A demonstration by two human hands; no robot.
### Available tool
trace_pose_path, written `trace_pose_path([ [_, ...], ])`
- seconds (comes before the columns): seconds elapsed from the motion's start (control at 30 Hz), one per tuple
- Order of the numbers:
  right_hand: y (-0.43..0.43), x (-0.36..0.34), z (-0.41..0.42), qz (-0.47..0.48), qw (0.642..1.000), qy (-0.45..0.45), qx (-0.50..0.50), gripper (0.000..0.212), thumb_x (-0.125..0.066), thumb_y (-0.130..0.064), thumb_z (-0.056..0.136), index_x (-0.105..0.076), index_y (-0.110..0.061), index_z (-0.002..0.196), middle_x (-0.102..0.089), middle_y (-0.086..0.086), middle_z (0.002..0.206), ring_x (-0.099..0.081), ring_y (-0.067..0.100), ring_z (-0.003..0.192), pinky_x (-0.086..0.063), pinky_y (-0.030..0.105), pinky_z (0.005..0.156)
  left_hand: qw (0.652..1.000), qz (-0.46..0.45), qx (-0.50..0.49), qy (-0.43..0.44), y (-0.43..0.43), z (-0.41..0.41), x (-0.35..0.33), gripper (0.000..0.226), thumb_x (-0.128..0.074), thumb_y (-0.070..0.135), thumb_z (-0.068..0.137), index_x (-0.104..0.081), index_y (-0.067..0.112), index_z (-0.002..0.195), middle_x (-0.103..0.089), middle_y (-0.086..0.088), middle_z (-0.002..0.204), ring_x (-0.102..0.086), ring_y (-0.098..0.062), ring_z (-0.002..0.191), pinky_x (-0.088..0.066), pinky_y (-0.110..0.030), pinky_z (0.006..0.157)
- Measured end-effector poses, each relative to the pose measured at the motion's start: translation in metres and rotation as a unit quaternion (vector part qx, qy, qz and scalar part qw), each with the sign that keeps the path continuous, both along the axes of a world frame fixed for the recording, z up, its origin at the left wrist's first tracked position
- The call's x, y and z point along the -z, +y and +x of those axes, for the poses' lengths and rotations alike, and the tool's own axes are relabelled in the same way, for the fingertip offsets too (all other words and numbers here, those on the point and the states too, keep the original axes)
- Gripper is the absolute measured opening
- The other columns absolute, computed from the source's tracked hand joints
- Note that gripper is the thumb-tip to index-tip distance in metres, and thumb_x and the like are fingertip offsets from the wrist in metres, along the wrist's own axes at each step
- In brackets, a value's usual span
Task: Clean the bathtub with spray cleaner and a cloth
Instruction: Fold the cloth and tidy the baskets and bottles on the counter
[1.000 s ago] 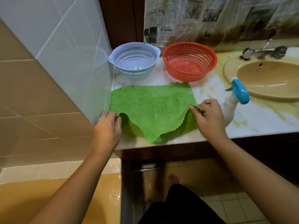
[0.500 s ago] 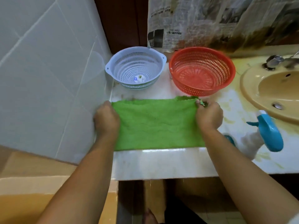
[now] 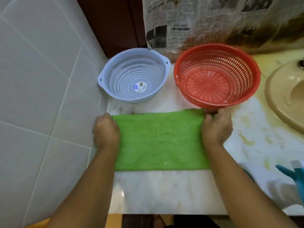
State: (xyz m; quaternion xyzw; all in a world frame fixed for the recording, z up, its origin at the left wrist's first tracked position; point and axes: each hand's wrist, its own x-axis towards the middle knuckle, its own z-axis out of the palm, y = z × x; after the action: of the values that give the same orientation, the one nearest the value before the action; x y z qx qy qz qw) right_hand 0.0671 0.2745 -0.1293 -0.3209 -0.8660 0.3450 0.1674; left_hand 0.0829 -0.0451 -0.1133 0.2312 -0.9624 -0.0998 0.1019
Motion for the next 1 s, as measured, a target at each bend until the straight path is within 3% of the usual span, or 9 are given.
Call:
trace_pose_path([
  [0.1, 0.0, 0.004, -0.003, 0.004, 1.0, 0.004, 0.002, 0.013, -0.067, -0.02, 0.092, -0.066, -0.008, 0.098, -0.07, 0.01, 0.107, -0.063, 0.037, 0.092, -0.033, 0.034, 0.07, 1.0, 0.01, -0.021, -0.009, 0.006, -0.001, -0.005, 0.022, -0.056, 0.01, 0.094, -0.062, 0.009, 0.115, -0.055, -0.021, 0.116, -0.061, -0.047, 0.092, -0.05, -0.053, 0.074],
  [0.2, -0.007, 0.003, 0.004, -0.008, 0.999, 0.05, -0.003, 0.013, -0.065, -0.022, 0.095, -0.067, -0.011, 0.102, -0.074, 0.007, 0.1, -0.066, 0.033, 0.09, -0.042, 0.037, 0.078, 1.0, 0.02, -0.017, 0.012, 0.008, 0.001, -0.008, 0.029, -0.059, 0.008, 0.09, -0.058, 0.015, 0.119, -0.052, -0.018, 0.12, -0.061, -0.046, 0.087, -0.049, -0.052, 0.071],
  [0.33, -0.026, 0.009, 0.027, 0.11, 0.981, 0.085, -0.138, 0.017, -0.065, -0.023, 0.096, -0.068, -0.012, 0.109, -0.067, 0.006, 0.112, -0.055, 0.03, 0.11, -0.036, 0.042, 0.097, 0.991, 0.042, 0.081, 0.096, 0.021, 0.005, -0.004, 0.027, -0.062, 0.006, 0.09, -0.064, 0.011, 0.116, -0.054, -0.015, 0.118, -0.06, -0.039, 0.085, -0.049, -0.046, 0.067],
  [0.43, -0.032, 0.021, 0.034, 0.204, 0.93, -0.009, -0.307, 0.047, -0.051, -0.04, 0.102, -0.057, -0.012, 0.14, -0.055, 0.01, 0.147, -0.046, 0.032, 0.139, -0.026, 0.053, 0.12, 0.966, 0.056, 0.244, 0.062, 0.036, 0.024, 0.02, 0.029, -0.058, 0.018, 0.099, -0.064, 0.008, 0.126, -0.059, -0.014, 0.126, -0.058, -0.033, 0.112, -0.053, -0.05, 0.092],
  [0.5, -0.029, 0.026, 0.031, 0.257, 0.897, -0.11, -0.342, 0.068, -0.033, -0.055, 0.105, -0.034, -0.016, 0.16, -0.031, 0.005, 0.168, -0.024, 0.028, 0.156, -0.009, 0.058, 0.126, 0.961, 0.055, 0.269, -0.013, 0.036, 0.035, 0.038, 0.047, -0.045, 0.036, 0.106, -0.052, 0.016, 0.148, -0.048, -0.011, 0.154, -0.041, -0.028, 0.145, -0.034, -0.052, 0.119],
  [0.57, -0.028, 0.028, 0.027, 0.272, 0.888, -0.146, -0.34, 0.076, -0.021, -0.062, 0.103, -0.019, -0.019, 0.165, -0.017, -0.001, 0.173, -0.011, 0.025, 0.16, -0.001, 0.062, 0.126, 0.963, 0.03, 0.259, -0.063, 0.033, 0.038, 0.044, 0.058, -0.032, 0.051, 0.107, -0.034, 0.027, 0.161, -0.026, -0.003, 0.169, -0.017, -0.02, 0.158, -0.011, -0.05, 0.129],
  [0.67, -0.03, 0.027, 0.027, 0.273, 0.892, -0.158, -0.323, 0.08, -0.019, -0.066, 0.101, -0.015, -0.02, 0.166, -0.013, -0.003, 0.173, -0.008, 0.023, 0.16, -0.001, 0.064, 0.125, 0.967, -0.021, 0.226, -0.115, 0.031, 0.035, 0.043, 0.063, -0.019, 0.065, 0.104, -0.016, 0.042, 0.163, -0.005, 0.008, 0.172, 0.0, -0.018, 0.16, 0.007, -0.058, 0.125],
  [0.87, -0.019, 0.026, 0.037, 0.275, 0.894, -0.184, -0.302, 0.089, -0.014, -0.074, 0.098, -0.005, -0.018, 0.167, -0.008, -0.002, 0.174, -0.005, 0.028, 0.16, 0.001, 0.066, 0.124, 0.964, -0.035, 0.211, -0.157, 0.032, 0.051, 0.04, 0.067, -0.009, 0.072, 0.1, 0.001, 0.047, 0.162, 0.011, 0.014, 0.17, 0.014, -0.017, 0.159, 0.012, -0.063, 0.122],
  [1.0, -0.025, 0.023, 0.035, 0.254, 0.902, -0.201, -0.285, 0.094, -0.019, -0.07, 0.096, -0.01, -0.007, 0.165, -0.011, 0.011, 0.173, -0.005, 0.032, 0.16, 0.005, 0.066, 0.124, 0.975, 0.055, 0.186, -0.107, 0.02, 0.056, 0.037, 0.075, -0.025, 0.066, 0.1, -0.019, 0.028, 0.165, -0.005, 0.003, 0.173, 0.004, -0.018, 0.16, 0.007, -0.05, 0.127],
])
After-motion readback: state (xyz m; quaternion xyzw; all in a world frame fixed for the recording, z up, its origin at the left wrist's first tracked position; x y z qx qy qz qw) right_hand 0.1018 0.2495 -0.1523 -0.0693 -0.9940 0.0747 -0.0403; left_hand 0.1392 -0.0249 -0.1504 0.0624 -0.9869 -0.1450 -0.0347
